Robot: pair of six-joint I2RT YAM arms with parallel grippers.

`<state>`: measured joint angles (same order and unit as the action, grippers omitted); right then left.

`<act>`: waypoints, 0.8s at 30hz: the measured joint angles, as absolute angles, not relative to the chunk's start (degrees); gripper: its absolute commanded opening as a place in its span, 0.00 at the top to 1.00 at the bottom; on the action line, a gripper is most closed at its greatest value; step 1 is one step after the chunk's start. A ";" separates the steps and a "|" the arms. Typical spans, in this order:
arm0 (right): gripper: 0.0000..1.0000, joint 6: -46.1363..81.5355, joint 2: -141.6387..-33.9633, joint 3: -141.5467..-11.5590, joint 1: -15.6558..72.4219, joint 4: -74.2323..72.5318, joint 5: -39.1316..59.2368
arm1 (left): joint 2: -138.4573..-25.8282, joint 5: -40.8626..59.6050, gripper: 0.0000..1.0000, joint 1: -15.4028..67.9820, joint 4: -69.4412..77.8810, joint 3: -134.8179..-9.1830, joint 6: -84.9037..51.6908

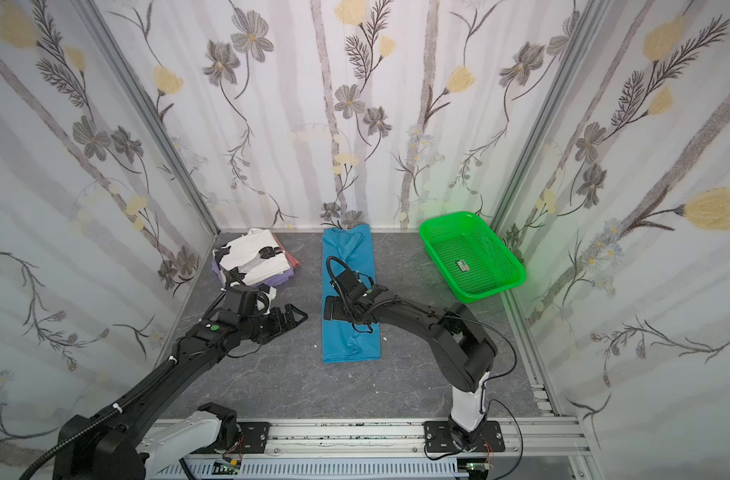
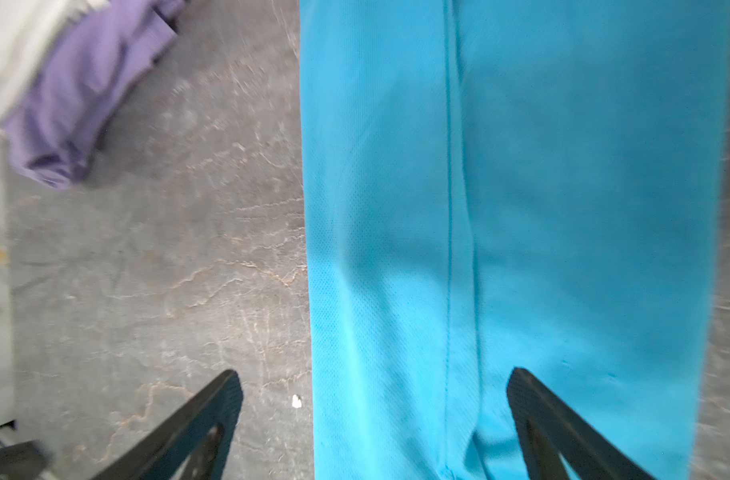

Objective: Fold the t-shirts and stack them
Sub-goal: 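Grasp the strip's end nearest the robot with both grippers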

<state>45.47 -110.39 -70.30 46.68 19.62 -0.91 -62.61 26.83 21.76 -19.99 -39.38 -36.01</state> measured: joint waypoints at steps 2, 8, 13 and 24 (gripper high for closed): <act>0.01 44.40 -105.67 -63.72 45.52 17.26 0.16 | -65.23 27.59 0.07 26.13 -18.13 -39.00 -36.25; 0.24 41.15 -92.58 -45.36 43.16 15.94 3.66 | -71.26 27.92 0.20 35.05 -13.78 -35.88 -38.00; 0.42 39.38 -84.27 -35.79 42.09 13.69 6.07 | -75.55 26.09 0.34 37.98 -12.60 -34.76 -39.03; 0.58 37.34 -84.42 -30.85 40.77 7.51 11.00 | -83.35 21.87 0.55 38.68 -11.79 -36.05 -39.33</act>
